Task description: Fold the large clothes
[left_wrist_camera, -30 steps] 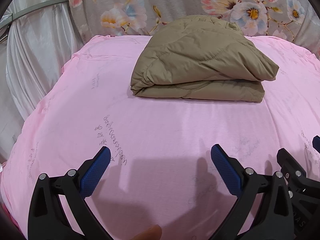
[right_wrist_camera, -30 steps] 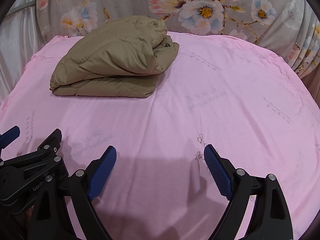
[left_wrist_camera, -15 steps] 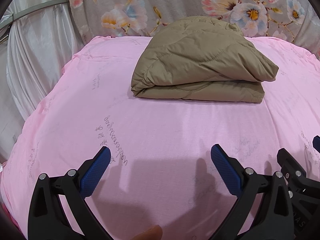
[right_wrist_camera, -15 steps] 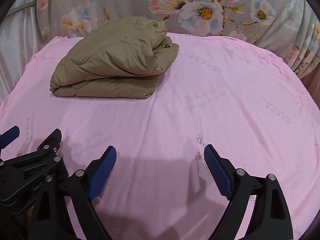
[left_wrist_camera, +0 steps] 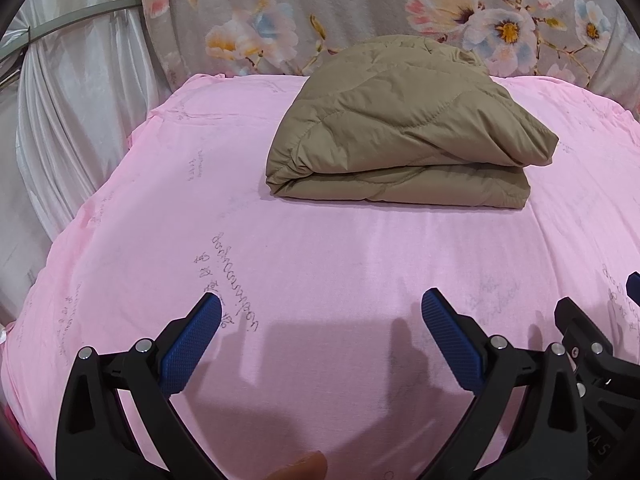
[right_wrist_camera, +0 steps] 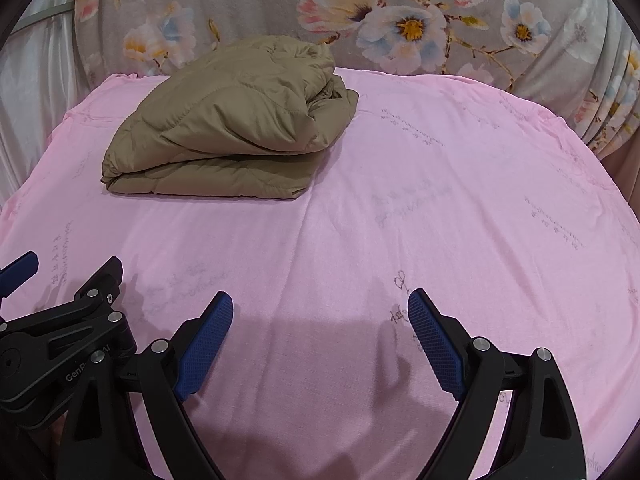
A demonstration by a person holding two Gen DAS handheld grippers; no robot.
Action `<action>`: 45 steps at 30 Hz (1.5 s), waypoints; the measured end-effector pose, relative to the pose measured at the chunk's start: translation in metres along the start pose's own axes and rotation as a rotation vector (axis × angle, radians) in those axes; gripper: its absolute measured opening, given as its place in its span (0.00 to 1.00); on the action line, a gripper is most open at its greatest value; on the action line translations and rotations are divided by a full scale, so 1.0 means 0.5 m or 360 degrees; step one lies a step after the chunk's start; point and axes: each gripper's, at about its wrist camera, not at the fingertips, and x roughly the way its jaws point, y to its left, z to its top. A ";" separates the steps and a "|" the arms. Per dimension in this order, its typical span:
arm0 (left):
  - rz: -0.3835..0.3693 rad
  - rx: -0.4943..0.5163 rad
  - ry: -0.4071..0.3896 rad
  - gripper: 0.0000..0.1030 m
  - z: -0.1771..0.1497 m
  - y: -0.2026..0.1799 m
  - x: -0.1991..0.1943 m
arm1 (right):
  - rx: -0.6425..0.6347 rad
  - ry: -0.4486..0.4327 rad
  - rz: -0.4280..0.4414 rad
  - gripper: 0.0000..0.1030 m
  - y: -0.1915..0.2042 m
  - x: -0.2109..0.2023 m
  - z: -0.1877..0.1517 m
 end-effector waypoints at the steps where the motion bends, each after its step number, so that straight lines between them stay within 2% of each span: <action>1: 0.0000 0.0000 0.0000 0.95 0.000 0.001 0.000 | 0.0000 0.0000 0.0000 0.84 0.000 0.001 0.001; 45: 0.0009 0.0000 -0.0008 0.94 -0.001 0.003 -0.002 | 0.0007 -0.0006 -0.0011 0.84 0.008 -0.001 -0.003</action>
